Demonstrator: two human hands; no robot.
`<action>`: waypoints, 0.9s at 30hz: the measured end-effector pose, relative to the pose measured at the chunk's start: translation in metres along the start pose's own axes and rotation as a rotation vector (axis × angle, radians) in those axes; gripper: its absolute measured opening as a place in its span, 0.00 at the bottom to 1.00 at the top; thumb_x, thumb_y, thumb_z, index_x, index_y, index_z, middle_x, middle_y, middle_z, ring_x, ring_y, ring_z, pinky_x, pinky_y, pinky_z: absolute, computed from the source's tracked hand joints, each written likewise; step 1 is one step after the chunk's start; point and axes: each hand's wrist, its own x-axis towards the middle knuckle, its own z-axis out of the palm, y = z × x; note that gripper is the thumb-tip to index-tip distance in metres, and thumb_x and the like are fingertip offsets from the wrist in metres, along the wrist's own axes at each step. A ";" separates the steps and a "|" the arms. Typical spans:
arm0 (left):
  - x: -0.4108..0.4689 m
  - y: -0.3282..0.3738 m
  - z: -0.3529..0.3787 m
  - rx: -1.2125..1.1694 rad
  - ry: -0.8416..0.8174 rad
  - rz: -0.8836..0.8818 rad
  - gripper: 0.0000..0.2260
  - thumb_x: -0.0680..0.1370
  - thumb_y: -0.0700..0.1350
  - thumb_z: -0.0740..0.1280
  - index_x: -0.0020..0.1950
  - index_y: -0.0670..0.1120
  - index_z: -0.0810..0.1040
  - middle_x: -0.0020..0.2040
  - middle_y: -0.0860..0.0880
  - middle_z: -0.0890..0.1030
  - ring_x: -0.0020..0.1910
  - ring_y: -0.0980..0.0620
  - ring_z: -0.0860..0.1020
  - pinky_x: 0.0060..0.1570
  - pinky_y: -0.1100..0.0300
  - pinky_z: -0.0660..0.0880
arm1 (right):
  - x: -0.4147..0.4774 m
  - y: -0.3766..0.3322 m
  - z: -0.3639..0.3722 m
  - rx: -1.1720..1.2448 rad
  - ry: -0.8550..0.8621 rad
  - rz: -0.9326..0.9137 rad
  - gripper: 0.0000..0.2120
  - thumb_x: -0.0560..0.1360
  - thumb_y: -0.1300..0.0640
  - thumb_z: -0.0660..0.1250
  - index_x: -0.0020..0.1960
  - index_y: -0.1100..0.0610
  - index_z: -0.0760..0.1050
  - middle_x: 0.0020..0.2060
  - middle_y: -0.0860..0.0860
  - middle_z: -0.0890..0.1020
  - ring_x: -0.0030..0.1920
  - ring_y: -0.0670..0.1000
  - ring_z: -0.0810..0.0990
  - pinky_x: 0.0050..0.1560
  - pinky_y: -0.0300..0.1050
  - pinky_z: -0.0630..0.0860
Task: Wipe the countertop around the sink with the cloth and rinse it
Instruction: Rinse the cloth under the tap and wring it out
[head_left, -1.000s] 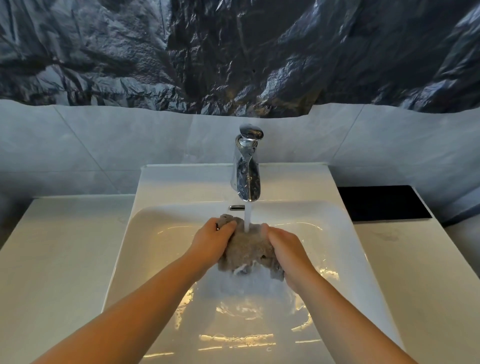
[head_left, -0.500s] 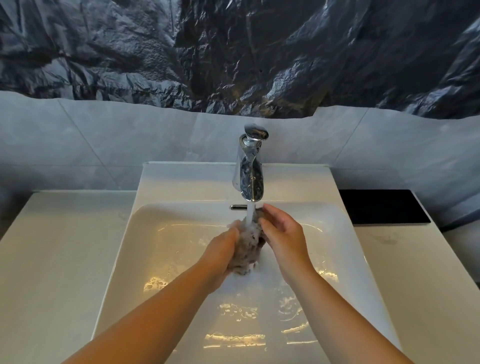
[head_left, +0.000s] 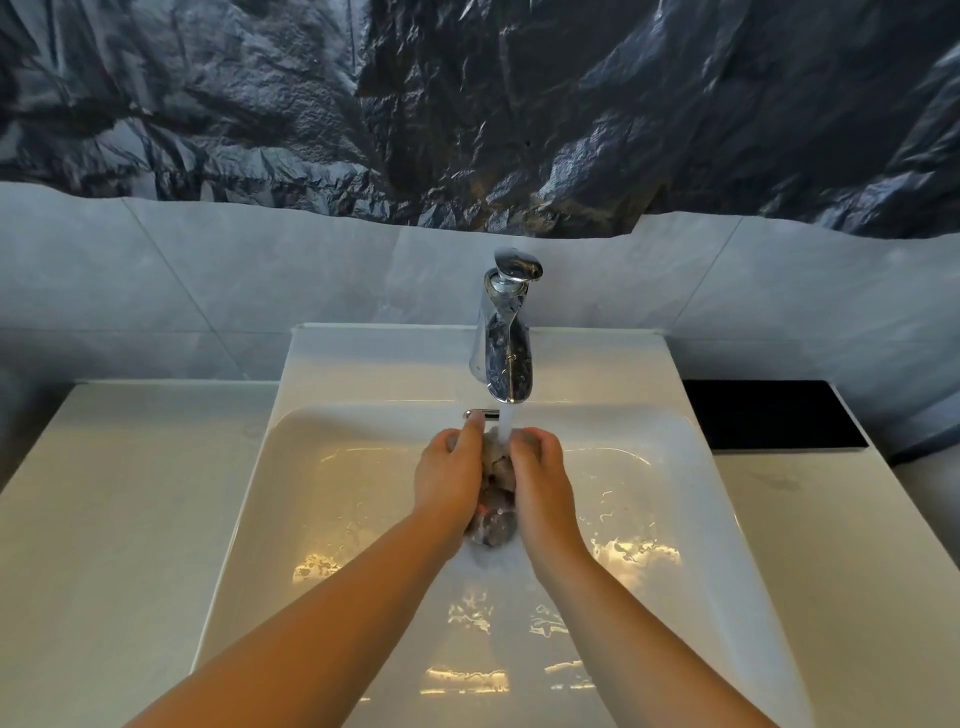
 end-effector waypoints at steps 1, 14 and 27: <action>-0.002 0.000 0.002 -0.010 -0.003 -0.006 0.22 0.78 0.62 0.57 0.44 0.44 0.78 0.34 0.45 0.79 0.29 0.48 0.74 0.28 0.59 0.68 | 0.001 0.000 0.002 -0.016 0.023 0.023 0.05 0.79 0.47 0.59 0.48 0.47 0.70 0.44 0.47 0.80 0.42 0.44 0.80 0.38 0.39 0.76; 0.015 -0.009 -0.026 0.340 0.025 0.156 0.15 0.76 0.59 0.62 0.49 0.48 0.70 0.40 0.44 0.80 0.36 0.45 0.81 0.37 0.51 0.81 | 0.006 -0.013 -0.020 -0.228 0.089 -0.113 0.12 0.77 0.50 0.61 0.39 0.56 0.74 0.33 0.51 0.77 0.36 0.54 0.77 0.31 0.47 0.74; -0.011 0.005 0.001 0.033 0.014 0.004 0.24 0.81 0.57 0.54 0.37 0.43 0.78 0.35 0.42 0.80 0.39 0.42 0.81 0.45 0.47 0.79 | 0.008 -0.002 0.001 -0.311 0.095 -0.196 0.11 0.79 0.51 0.61 0.39 0.52 0.73 0.33 0.47 0.78 0.35 0.48 0.77 0.34 0.38 0.71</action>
